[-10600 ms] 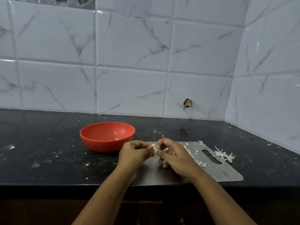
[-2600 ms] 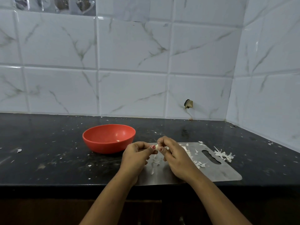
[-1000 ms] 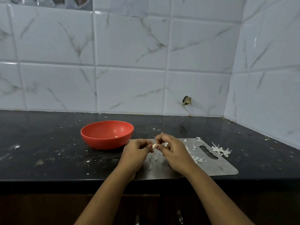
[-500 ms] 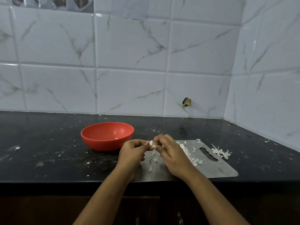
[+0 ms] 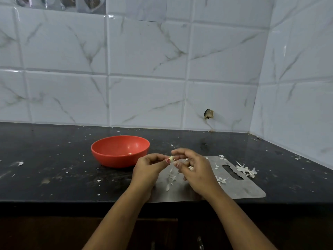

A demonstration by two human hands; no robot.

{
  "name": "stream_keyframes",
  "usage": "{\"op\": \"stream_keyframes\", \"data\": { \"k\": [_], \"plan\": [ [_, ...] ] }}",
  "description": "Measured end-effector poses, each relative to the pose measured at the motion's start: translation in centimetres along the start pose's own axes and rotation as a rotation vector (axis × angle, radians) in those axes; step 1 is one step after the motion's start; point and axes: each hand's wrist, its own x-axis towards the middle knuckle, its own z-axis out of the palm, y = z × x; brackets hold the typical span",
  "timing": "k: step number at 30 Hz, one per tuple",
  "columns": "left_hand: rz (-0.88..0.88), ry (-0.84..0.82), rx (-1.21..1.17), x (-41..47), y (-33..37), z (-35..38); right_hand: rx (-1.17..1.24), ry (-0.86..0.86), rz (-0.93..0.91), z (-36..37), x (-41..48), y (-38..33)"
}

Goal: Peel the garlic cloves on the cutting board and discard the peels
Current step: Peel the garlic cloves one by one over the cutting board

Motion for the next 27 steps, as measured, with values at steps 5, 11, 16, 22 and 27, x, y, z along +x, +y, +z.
{"op": "stream_keyframes", "data": {
  "k": [5,11,16,22,27],
  "plan": [
    [0.029,-0.062,0.018,-0.24,0.11,0.19,0.027,0.095,0.015,-0.25,0.07,0.01],
    [0.046,-0.065,0.035,-0.25,0.08,0.3,-0.085,0.129,0.003,-0.18,0.05,0.22],
    [0.04,-0.077,0.065,-0.13,-0.26,0.2,-0.254,0.122,0.006,-0.13,-0.07,0.35],
    [0.052,-0.084,0.058,-0.3,-0.12,0.27,-0.351,0.1,-0.068,-0.05,-0.16,0.35],
    [0.099,0.003,0.181,-0.46,-0.31,0.42,-0.309,0.077,-0.096,0.15,-0.09,0.79]
  ]
}}
